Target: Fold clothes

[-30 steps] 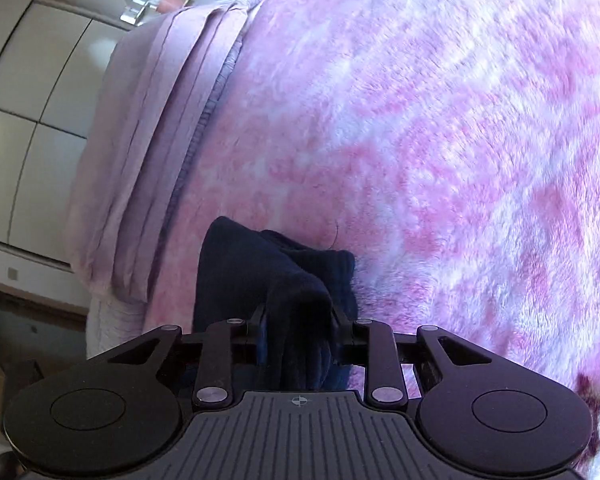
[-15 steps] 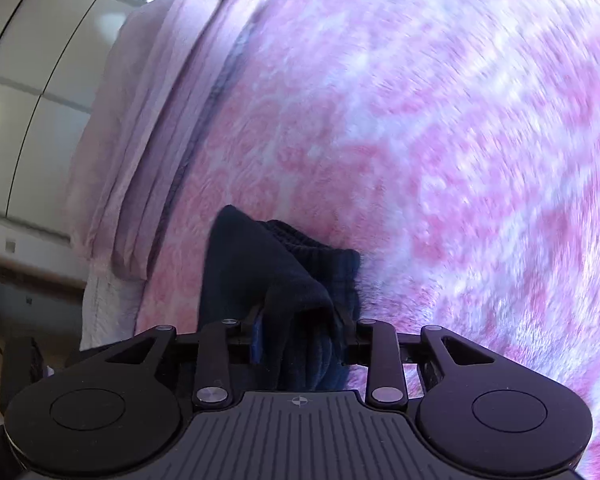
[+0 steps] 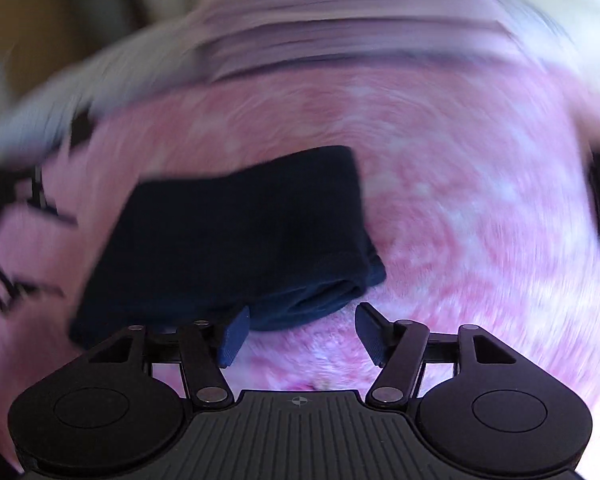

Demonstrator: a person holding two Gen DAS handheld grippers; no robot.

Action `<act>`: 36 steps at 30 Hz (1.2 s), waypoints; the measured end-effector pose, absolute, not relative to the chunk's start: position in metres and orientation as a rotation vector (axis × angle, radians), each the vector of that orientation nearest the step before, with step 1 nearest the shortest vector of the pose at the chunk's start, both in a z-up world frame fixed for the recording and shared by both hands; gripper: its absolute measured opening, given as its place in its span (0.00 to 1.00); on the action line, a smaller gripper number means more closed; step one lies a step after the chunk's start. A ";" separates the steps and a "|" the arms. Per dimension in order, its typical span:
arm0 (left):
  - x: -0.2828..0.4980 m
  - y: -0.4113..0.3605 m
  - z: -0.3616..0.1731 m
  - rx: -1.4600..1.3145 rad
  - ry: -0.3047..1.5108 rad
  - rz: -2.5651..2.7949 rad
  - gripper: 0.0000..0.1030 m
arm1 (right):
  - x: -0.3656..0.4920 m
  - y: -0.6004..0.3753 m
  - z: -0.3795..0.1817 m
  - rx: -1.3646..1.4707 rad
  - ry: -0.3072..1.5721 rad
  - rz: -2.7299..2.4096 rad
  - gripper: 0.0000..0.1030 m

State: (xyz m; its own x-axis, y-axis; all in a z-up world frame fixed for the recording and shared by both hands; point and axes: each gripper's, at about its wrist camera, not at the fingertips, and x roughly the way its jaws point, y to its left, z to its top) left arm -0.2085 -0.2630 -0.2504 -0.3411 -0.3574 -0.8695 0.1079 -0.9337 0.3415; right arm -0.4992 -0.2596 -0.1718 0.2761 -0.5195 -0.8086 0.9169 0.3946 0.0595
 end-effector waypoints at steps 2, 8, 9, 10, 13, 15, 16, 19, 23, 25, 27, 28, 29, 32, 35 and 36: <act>-0.207 -0.247 -0.255 1.599 -0.330 -2.328 0.67 | -0.478 -0.252 -0.173 0.449 0.891 -0.983 0.60; -0.205 -0.231 -0.254 1.492 -0.262 -2.348 0.67 | -0.438 -0.240 -0.177 0.340 0.996 -0.906 0.61; -0.204 -0.229 -0.253 1.473 -0.261 -2.351 0.67 | -0.432 -0.239 -0.175 0.326 1.008 -0.917 0.61; -0.202 -0.227 -0.252 1.454 -0.266 -2.352 0.68 | -0.426 -0.237 -0.173 0.307 1.026 -0.929 0.61; -0.197 -0.222 -0.250 1.396 -0.294 -2.349 0.75 | -0.408 -0.229 -0.171 0.222 1.096 -0.938 0.64; -0.195 -0.219 -0.250 1.352 -0.307 -2.349 0.79 | -0.398 -0.219 -0.173 0.122 1.155 -0.909 0.75; -0.194 -0.218 -0.251 1.340 -0.312 -2.351 0.80 | -0.394 -0.214 -0.176 0.061 1.188 -0.886 0.77; -0.195 -0.213 -0.255 1.320 -0.324 -2.355 0.80 | -0.384 -0.201 -0.189 -0.092 1.264 -0.808 0.77; -0.202 -0.206 -0.261 1.304 -0.309 -2.315 0.81 | -0.382 -0.190 -0.215 -0.248 1.320 -0.663 0.78; -0.206 -0.203 -0.264 1.298 -0.296 -2.276 0.81 | -0.384 -0.190 -0.234 -0.356 1.340 -0.602 0.78; -0.212 -0.199 -0.268 1.302 -0.293 -2.227 0.82 | -0.388 -0.193 -0.254 -0.466 1.355 -0.548 0.78; -0.215 -0.197 -0.270 1.305 -0.288 -2.193 0.82 | -0.391 -0.196 -0.263 -0.510 1.357 -0.523 0.79; -0.219 -0.195 -0.272 1.306 -0.276 -2.160 0.82 | -0.395 -0.200 -0.272 -0.544 1.351 -0.500 0.79; -0.232 -0.189 -0.277 1.314 -0.254 -2.077 0.83 | -0.407 -0.213 -0.297 -0.652 1.325 -0.431 0.79; -0.248 -0.183 -0.282 1.320 -0.277 -2.011 0.86 | -0.419 -0.227 -0.315 -0.736 1.291 -0.370 0.79; -0.254 -0.182 -0.284 1.323 -0.287 -1.992 0.86 | -0.422 -0.234 -0.317 -0.745 1.276 -0.365 0.79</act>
